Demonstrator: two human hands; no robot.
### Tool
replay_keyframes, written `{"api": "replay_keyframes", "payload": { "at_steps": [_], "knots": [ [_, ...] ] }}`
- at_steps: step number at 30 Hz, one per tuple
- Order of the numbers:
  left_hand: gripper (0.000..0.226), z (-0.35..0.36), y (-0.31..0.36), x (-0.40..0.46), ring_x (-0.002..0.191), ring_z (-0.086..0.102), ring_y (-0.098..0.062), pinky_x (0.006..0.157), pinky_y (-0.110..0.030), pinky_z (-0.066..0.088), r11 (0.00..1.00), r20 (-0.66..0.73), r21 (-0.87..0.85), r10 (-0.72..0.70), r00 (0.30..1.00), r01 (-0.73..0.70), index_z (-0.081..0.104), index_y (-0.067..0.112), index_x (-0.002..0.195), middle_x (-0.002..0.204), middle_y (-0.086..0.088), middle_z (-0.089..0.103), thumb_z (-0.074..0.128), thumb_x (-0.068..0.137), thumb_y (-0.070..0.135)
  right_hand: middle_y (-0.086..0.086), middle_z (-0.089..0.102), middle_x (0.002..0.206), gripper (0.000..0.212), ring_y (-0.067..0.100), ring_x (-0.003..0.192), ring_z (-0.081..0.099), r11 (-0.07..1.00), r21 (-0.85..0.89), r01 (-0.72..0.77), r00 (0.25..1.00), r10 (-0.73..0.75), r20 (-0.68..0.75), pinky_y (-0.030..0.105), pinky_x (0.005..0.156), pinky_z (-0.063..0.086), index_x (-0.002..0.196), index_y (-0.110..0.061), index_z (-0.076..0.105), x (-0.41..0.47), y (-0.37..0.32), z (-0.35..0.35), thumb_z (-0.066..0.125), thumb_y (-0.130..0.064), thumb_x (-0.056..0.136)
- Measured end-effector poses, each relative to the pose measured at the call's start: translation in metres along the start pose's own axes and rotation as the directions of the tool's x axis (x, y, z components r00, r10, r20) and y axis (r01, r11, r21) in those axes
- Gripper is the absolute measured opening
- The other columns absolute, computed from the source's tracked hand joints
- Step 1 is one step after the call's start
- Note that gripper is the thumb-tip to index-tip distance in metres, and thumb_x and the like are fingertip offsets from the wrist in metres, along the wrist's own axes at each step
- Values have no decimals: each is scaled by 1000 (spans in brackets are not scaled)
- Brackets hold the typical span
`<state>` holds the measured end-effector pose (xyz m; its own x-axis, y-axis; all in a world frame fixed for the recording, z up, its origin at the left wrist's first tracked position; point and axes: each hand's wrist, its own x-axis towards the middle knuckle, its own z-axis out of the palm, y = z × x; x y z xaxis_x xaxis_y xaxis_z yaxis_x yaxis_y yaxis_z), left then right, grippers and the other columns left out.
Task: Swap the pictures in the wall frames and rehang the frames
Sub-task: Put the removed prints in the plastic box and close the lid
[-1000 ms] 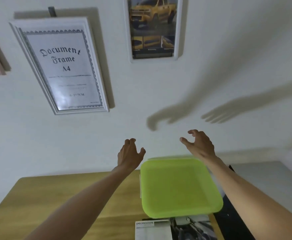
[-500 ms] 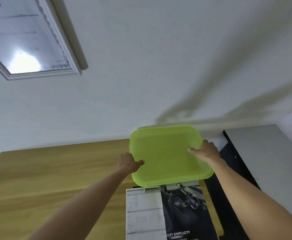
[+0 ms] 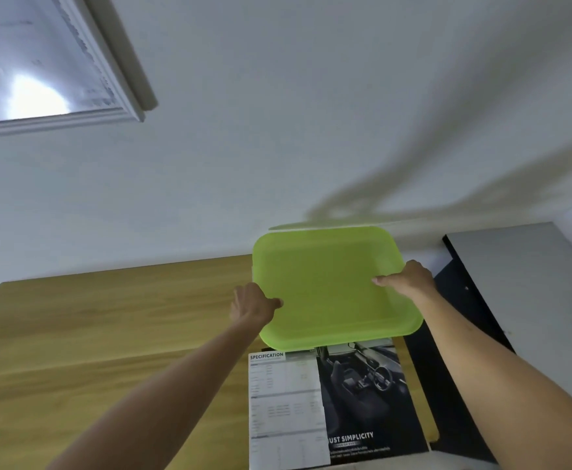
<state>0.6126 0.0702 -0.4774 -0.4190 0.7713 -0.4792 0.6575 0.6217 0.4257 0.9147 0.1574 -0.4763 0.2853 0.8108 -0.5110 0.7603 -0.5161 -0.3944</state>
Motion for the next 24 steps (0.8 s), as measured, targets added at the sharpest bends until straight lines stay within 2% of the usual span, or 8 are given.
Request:
{"api": "replay_keyframes", "payload": {
  "at_steps": [3, 7, 10, 12, 15, 17, 20, 24],
  "knots": [
    [46, -11, -1, -4, 83, 56, -28, 64, -33, 40, 997, -18, -72, 1, 1000, -2, 55, 8, 91, 99, -8, 60, 82, 75, 42, 21, 56, 134, 88, 38, 119, 58, 999, 53, -8, 1000, 8, -10, 38, 84, 51, 127, 4, 51, -9, -2, -4, 85, -53, 70],
    [64, -27, -16, 1, 105, 59, -30, 74, -34, 44, 960, -46, -279, 16, 999, -28, 58, 4, 118, 116, -10, 60, 86, 69, 35, 11, 66, 123, 95, 31, 107, 65, 989, 130, 66, 998, -65, -11, 39, 85, 57, 126, -9, 60, -18, -3, -8, 84, -65, 54],
    [72, -45, -43, 5, 105, 62, -30, 86, -42, 53, 901, -63, -432, -2, 998, -25, 57, 4, 124, 117, -11, 64, 90, 63, 25, 5, 67, 122, 83, 26, 103, 66, 957, 255, 139, 989, -147, 12, 39, 84, 55, 134, -14, 56, -40, -12, -8, 91, -40, 63],
    [66, -59, -68, 6, 96, 63, -28, 81, -39, 53, 875, -85, -483, -1, 996, -40, 60, 4, 121, 108, -12, 66, 89, 64, 18, 3, 67, 120, 81, 22, 99, 67, 926, 335, 173, 977, -205, 61, 41, 88, 54, 138, -15, 51, -62, -22, -2, 91, -20, 68],
    [59, -80, -112, 3, 88, 61, -25, 69, -30, 45, 864, -93, -501, -4, 996, -44, 61, 4, 120, 101, -12, 66, 87, 68, 15, -6, 61, 115, 88, 12, 90, 61, 900, 358, 247, 936, -317, 151, 28, 76, 51, 145, -15, 41, -98, -38, 20, 87, -8, 71],
    [62, -95, -146, 1, 91, 63, -25, 70, -31, 47, 882, -94, -471, -19, 995, -28, 61, 9, 123, 102, -8, 66, 87, 68, 23, -10, 55, 109, 91, 8, 87, 56, 891, 344, 295, 907, -374, 191, 17, 67, 41, 148, -14, 35, -122, -51, 41, 86, -8, 73],
    [64, -120, -195, -1, 91, 68, -19, 76, -34, 53, 904, -68, -428, -29, 997, -3, 67, 18, 117, 98, 1, 71, 91, 59, 33, -10, 57, 106, 94, 6, 87, 59, 895, 324, 306, 878, -397, 267, 20, 69, 44, 147, -14, 33, -144, -70, 79, 88, -12, 71],
    [67, -152, -242, -8, 92, 67, -17, 73, -31, 51, 929, -63, -370, -43, 997, 17, 68, 17, 113, 100, 3, 72, 94, 53, 30, 3, 66, 122, 83, 20, 103, 65, 910, 264, 320, 866, -394, 310, 30, 84, 50, 138, -13, 41, -164, -102, 128, 90, -18, 70]
  ]
}}
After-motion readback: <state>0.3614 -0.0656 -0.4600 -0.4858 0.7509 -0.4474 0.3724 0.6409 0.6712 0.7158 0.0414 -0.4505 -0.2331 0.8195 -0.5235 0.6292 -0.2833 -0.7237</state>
